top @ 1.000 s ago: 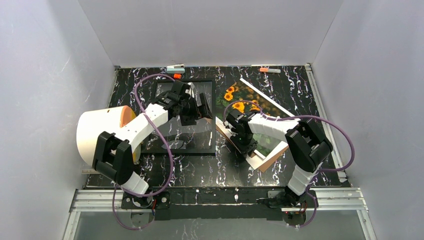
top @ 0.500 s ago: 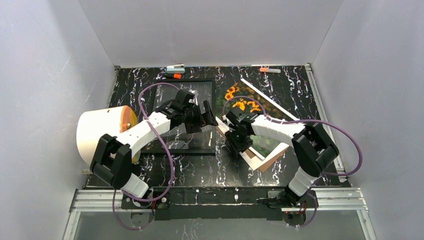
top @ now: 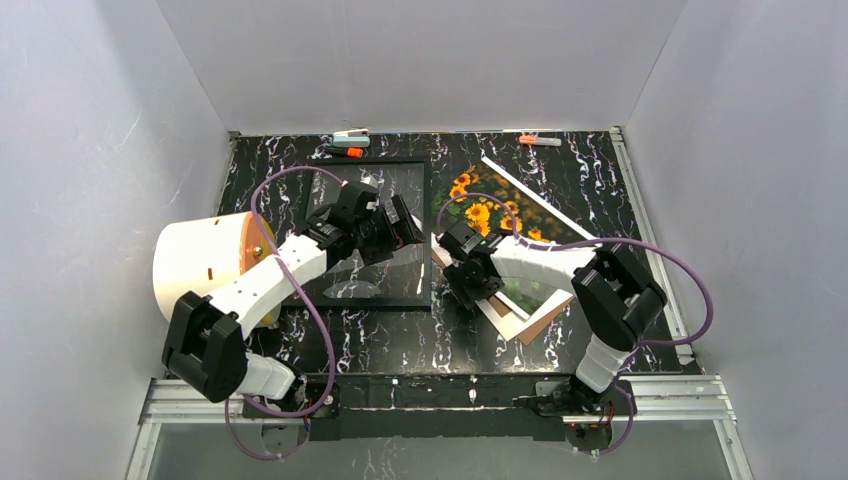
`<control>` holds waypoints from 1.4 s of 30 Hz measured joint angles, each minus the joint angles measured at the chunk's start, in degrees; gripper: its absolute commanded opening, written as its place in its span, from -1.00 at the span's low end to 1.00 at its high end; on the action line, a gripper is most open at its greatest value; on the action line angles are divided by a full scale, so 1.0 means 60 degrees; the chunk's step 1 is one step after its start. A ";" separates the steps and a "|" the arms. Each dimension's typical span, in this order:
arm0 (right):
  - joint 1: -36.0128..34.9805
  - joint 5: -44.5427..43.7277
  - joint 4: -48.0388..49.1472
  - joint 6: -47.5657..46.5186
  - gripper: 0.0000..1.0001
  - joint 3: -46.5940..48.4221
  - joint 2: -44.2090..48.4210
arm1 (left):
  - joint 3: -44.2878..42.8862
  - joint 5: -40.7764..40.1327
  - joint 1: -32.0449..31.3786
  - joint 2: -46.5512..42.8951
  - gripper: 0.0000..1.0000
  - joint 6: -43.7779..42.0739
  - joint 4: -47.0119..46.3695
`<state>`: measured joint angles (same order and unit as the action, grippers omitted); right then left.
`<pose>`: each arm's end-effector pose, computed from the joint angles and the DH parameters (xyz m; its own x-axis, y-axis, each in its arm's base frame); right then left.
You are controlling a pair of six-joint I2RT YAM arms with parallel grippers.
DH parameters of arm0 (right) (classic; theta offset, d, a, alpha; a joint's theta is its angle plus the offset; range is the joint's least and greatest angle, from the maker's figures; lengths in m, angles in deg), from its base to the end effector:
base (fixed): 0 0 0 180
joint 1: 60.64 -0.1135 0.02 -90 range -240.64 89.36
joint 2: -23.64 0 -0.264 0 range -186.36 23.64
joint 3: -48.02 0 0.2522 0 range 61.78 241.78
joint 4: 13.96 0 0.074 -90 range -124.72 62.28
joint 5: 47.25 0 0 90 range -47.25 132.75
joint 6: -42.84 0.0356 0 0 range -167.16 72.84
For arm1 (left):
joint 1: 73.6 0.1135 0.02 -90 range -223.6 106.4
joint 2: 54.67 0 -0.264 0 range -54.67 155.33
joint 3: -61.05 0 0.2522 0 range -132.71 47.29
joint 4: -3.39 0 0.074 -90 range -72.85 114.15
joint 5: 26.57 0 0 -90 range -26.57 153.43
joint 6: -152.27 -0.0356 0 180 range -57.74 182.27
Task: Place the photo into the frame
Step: Adjust the photo frame item at the center of the board.
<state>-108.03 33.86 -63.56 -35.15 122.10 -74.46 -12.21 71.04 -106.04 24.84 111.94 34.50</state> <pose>0.2196 0.2306 0.1675 -0.7805 -0.5448 -0.3067 -0.5472 0.8325 -0.0863 0.2587 -0.1700 0.2793 -0.8045 -0.3840 -0.4531 0.0112 0.7530 -0.6579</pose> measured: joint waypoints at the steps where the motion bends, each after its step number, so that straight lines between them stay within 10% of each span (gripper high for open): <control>1: -0.0080 0.0000 0.0000 0.0026 0.14 0.0000 0.0000 | 0.0062 -0.0004 0.0000 -0.0022 0.87 0.0051 0.0004; 14: -0.0255 -0.0040 0.0262 0.0528 -0.18 -0.0259 0.0168 | 0.0379 0.0463 -0.0004 -0.0051 0.86 0.0084 -0.0095; 22: -0.0408 0.2634 0.1020 0.1479 -0.21 -0.0404 0.0164 | 0.1035 0.0965 -0.0164 -0.0350 0.86 -0.0025 -0.0113; 42: -0.0572 0.1177 0.0455 0.5723 0.30 -0.1177 0.2433 | 0.2397 0.0244 -0.2739 -0.1741 0.83 0.0871 0.0011</control>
<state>-111.46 40.92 -60.82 -0.81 115.04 -59.86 2.17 72.51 -122.48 14.39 117.16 34.56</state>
